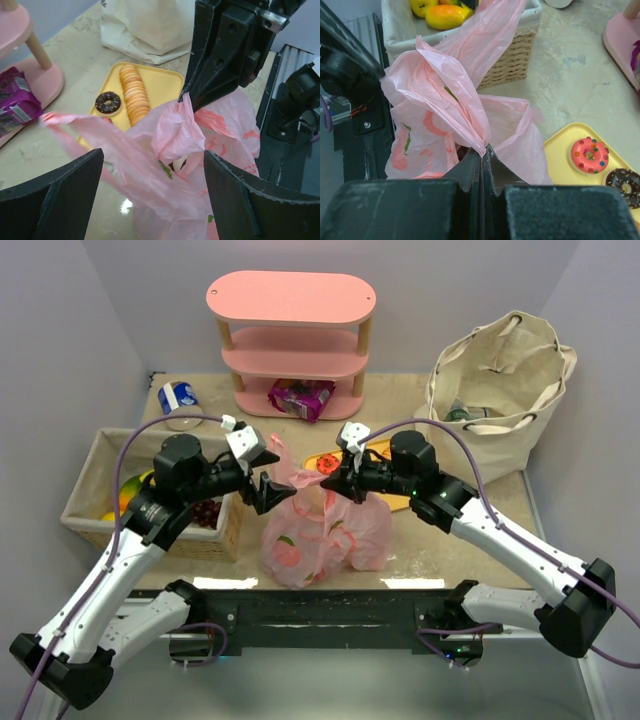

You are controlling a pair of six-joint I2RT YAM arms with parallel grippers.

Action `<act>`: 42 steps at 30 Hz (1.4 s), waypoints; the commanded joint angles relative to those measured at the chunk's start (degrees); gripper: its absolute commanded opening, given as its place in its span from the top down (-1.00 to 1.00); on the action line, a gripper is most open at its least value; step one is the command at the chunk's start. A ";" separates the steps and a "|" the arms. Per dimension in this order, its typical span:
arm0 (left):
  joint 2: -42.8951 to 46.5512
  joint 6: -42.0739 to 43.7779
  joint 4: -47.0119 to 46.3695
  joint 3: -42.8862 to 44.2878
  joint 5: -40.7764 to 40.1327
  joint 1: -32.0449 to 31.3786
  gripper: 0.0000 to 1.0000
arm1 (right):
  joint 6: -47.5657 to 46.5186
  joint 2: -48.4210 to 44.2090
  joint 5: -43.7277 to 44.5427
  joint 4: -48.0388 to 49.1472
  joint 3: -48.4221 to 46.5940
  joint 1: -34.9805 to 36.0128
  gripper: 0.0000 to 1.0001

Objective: Place the mixed food into the grocery bags and tie them

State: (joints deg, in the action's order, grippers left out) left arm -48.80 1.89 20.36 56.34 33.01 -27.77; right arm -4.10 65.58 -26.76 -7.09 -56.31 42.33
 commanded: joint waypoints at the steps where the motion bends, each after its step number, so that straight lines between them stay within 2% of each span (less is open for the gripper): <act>1: -3.49 -1.54 -4.10 -0.62 7.76 0.17 -0.70 | -1.00 0.77 -0.75 -1.34 -3.62 0.12 1.00; 5: -7.18 -0.22 -3.93 0.53 8.03 0.17 -0.67 | -1.35 1.56 -0.39 -2.31 -4.24 0.04 1.00; 9: -6.23 0.92 -1.55 2.90 3.91 0.17 -0.61 | -1.44 2.09 -0.22 -2.40 -4.15 0.04 1.00; 12: -2.19 -1.18 -2.17 2.73 -7.74 0.17 -0.74 | -1.26 2.18 -0.48 -2.31 -3.89 0.04 1.00; 13: -1.40 -1.45 -2.25 2.55 -9.44 0.17 -0.77 | -1.26 2.36 -0.57 -2.22 -3.98 -0.05 1.00; 20: -2.35 -7.95 -0.41 0.71 -12.27 0.26 -0.89 | -1.09 2.97 -0.74 -2.84 -4.16 0.04 1.00; 33: -5.26 -12.17 -11.03 -4.13 1.86 0.26 -0.90 | -1.18 3.93 0.57 -4.94 -5.38 0.12 1.00; 42: -9.82 -12.09 -12.89 -4.31 7.76 0.17 -0.93 | -0.65 5.00 -1.36 -5.48 -6.53 0.13 1.00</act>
State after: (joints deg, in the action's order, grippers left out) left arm -56.88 -9.47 11.03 52.36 36.07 -27.77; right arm -4.69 70.96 -26.61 -12.86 -60.10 42.33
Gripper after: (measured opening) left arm 0.958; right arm 0.015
